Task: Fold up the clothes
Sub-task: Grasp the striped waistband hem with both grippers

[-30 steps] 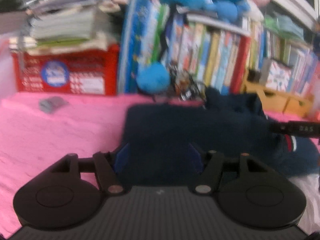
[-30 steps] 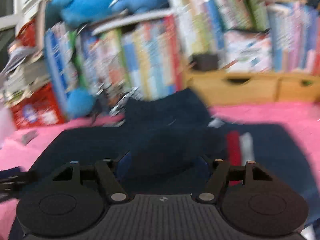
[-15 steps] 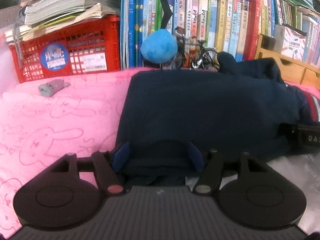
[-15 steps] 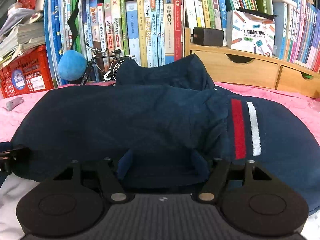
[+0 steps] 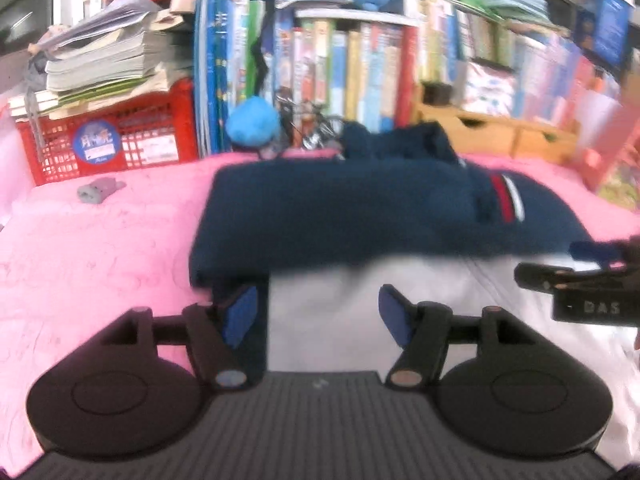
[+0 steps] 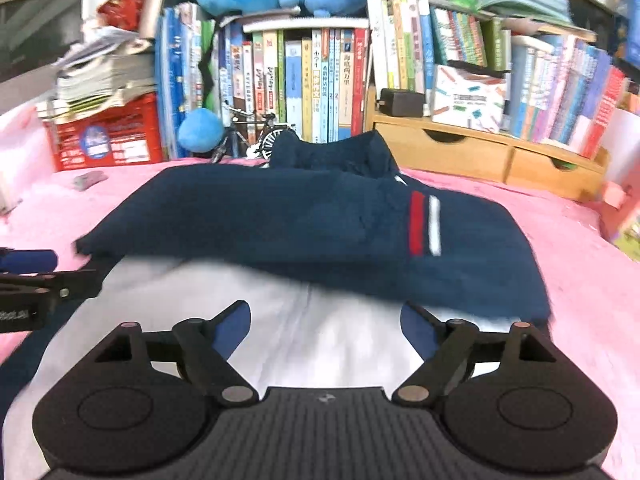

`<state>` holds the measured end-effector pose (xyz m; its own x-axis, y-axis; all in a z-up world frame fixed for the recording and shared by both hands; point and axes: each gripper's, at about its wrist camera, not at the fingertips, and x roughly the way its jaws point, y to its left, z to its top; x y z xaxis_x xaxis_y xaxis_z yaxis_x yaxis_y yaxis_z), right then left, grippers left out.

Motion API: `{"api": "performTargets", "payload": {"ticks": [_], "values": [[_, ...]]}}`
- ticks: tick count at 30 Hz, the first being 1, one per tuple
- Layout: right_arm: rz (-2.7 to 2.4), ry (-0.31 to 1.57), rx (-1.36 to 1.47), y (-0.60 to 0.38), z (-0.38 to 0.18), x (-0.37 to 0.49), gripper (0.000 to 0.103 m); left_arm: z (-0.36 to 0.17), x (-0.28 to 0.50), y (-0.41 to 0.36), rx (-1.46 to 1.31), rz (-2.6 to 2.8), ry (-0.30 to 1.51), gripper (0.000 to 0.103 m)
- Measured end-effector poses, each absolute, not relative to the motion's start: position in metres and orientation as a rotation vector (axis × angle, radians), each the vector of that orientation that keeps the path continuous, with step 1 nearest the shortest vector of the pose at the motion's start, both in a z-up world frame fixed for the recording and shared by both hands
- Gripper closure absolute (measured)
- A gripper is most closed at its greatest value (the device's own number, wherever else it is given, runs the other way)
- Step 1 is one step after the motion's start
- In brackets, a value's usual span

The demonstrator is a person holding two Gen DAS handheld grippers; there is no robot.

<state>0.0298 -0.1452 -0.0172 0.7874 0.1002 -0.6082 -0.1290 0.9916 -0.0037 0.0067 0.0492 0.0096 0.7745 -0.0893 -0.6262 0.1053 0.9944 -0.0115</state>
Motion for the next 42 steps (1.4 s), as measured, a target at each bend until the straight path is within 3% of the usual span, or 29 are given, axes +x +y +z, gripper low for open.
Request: {"api": "performTargets", "payload": {"ticks": [9, 18, 42], "values": [[0.053, 0.709, 0.018, -0.167, -0.024, -0.094, 0.017, 0.003, -0.087, 0.030, -0.003, -0.121, 0.771, 0.033], [0.030, 0.764, 0.065, -0.153, -0.026, -0.164, 0.017, 0.006, -0.135, 0.012, 0.055, -0.128, 0.785, 0.033], [0.042, 0.868, 0.029, -0.139, -0.048, -0.176, 0.017, -0.008, -0.157, -0.012, 0.114, -0.153, 0.814, 0.033]]}}
